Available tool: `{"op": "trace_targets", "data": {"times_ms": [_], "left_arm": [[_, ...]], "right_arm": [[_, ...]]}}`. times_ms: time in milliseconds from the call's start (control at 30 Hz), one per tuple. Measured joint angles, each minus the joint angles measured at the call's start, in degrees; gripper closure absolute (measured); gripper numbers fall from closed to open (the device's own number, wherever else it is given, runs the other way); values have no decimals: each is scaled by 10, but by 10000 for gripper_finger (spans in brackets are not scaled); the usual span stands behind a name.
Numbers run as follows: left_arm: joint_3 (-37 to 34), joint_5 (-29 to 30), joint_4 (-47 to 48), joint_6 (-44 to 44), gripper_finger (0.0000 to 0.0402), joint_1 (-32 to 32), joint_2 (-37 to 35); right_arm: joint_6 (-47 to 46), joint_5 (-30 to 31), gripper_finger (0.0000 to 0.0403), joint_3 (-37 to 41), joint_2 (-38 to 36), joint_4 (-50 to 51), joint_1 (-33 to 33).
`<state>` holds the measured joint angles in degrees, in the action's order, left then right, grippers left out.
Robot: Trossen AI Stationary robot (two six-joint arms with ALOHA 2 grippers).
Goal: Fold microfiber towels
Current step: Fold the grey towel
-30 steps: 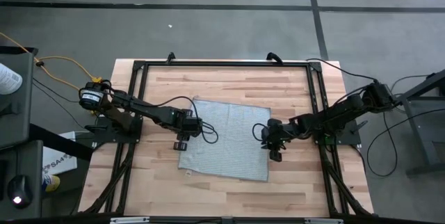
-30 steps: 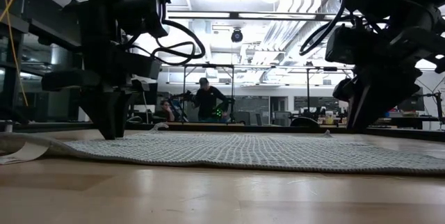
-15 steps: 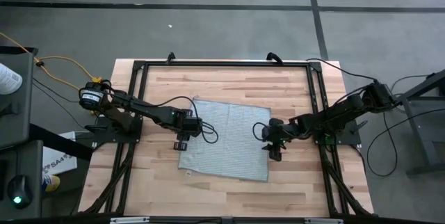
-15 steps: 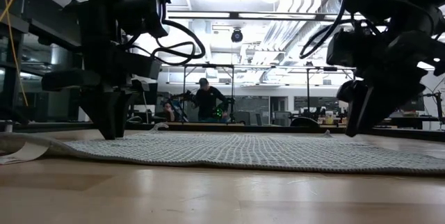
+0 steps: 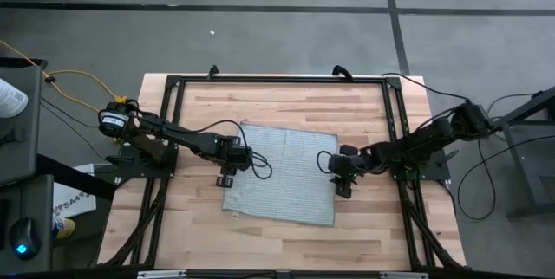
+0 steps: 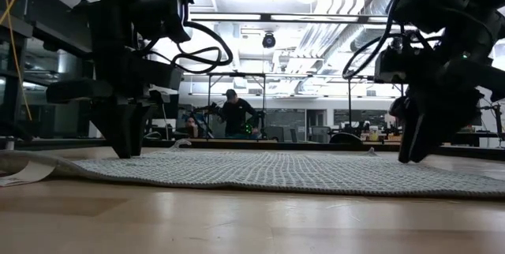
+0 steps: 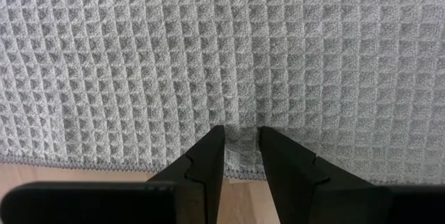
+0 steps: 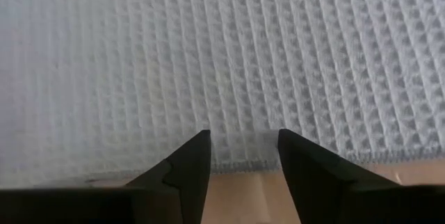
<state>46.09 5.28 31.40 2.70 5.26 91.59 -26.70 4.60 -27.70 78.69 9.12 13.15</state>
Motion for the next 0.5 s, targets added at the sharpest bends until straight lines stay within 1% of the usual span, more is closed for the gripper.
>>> {"op": "trace_targets", "data": {"times_ms": [233, 500], "left_arm": [[0, 1, 0, 0, 302, 0, 0], [0, 2, 0, 0, 302, 0, 0]], "right_arm": [[0, 10, 241, -3, 31, -17, 0], [-10, 14, 241, -2, 32, -15, 0]]}}
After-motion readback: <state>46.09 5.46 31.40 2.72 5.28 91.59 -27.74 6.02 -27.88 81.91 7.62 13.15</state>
